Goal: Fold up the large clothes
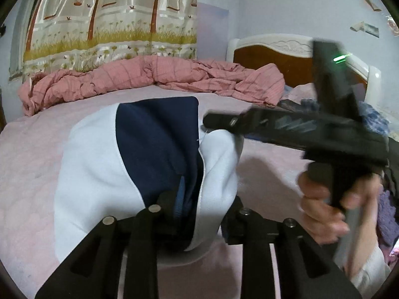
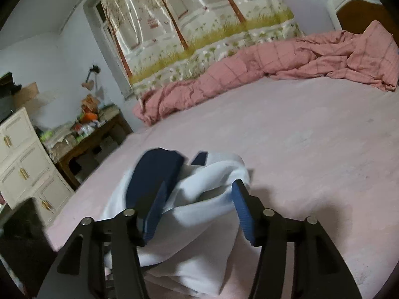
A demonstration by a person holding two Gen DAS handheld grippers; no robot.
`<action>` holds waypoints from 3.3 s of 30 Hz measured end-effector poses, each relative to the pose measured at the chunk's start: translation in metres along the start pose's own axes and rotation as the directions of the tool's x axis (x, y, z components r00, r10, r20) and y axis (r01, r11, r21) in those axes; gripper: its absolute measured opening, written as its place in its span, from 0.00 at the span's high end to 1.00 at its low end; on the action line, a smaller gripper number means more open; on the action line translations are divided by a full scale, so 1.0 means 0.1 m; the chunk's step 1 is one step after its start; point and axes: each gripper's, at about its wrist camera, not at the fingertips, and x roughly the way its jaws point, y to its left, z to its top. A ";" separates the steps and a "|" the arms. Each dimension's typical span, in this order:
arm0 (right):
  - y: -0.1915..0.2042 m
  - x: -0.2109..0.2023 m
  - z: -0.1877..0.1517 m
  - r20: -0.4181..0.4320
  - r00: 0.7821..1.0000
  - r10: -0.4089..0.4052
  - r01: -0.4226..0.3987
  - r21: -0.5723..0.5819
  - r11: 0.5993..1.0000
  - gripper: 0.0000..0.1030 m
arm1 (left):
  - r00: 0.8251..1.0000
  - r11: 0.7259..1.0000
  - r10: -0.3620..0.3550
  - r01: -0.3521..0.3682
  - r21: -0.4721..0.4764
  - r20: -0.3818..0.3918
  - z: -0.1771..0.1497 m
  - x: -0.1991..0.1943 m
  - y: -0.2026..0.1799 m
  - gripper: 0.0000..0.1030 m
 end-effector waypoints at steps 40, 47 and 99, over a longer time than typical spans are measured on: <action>-0.32 0.10 0.06 -0.060 0.998 0.023 -0.013 0.163 0.987 0.61 | 0.989 0.991 -0.132 0.131 0.020 0.067 0.16 -0.05 -0.17 0.13; -0.34 0.12 -0.02 -0.090 0.994 -0.064 0.076 0.145 0.987 0.65 | 0.982 0.986 0.089 -0.063 -0.152 0.165 0.23 -0.39 0.41 0.12; 0.02 0.11 -0.20 -0.051 0.999 -0.016 0.019 0.060 0.998 0.46 | 0.994 0.971 0.110 -0.104 -0.216 0.014 0.05 0.15 0.85 0.34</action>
